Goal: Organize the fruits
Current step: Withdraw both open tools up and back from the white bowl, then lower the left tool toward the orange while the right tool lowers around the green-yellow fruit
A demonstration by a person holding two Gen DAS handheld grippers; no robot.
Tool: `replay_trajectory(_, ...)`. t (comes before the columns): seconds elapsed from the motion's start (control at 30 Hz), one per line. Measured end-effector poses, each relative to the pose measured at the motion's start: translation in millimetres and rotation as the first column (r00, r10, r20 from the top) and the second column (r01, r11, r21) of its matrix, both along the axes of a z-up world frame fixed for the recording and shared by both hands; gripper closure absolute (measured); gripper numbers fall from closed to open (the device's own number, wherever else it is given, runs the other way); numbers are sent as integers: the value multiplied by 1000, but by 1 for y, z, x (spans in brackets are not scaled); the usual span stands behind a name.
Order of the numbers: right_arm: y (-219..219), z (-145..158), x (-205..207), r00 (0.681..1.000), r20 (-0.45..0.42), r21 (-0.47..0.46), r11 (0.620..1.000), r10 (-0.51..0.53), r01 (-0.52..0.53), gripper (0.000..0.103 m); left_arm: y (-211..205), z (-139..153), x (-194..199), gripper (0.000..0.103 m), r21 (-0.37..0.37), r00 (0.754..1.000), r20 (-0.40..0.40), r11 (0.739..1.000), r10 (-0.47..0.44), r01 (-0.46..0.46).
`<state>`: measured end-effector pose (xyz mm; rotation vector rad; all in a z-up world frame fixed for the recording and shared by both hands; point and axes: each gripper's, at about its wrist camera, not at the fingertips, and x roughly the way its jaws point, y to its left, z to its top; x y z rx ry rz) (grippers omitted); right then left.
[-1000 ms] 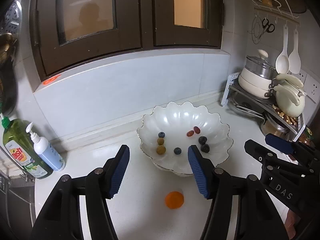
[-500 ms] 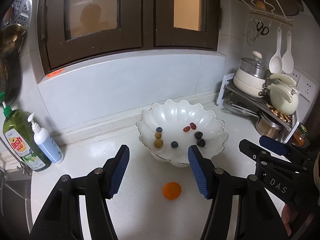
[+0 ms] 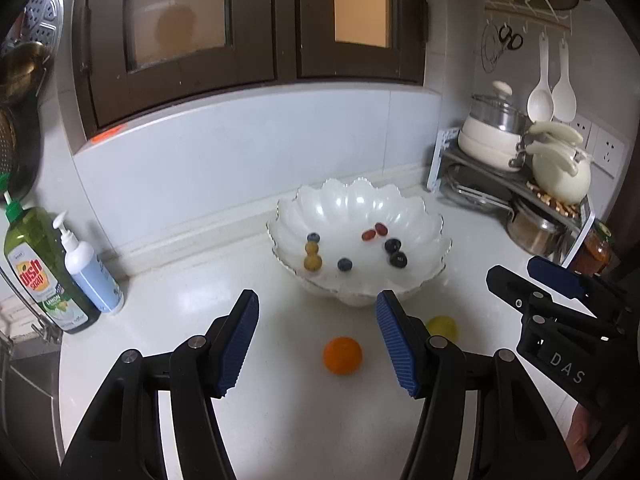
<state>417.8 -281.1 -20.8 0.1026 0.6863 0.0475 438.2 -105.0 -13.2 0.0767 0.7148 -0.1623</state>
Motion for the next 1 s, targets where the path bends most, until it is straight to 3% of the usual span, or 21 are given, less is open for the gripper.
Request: replay_trajectory(1.0, -6, -75, -1, 987, -160, 14, 1000, 22, -20, 50, -8, -74, -5, 42, 7, 993, -119, 1000, -28, 29)
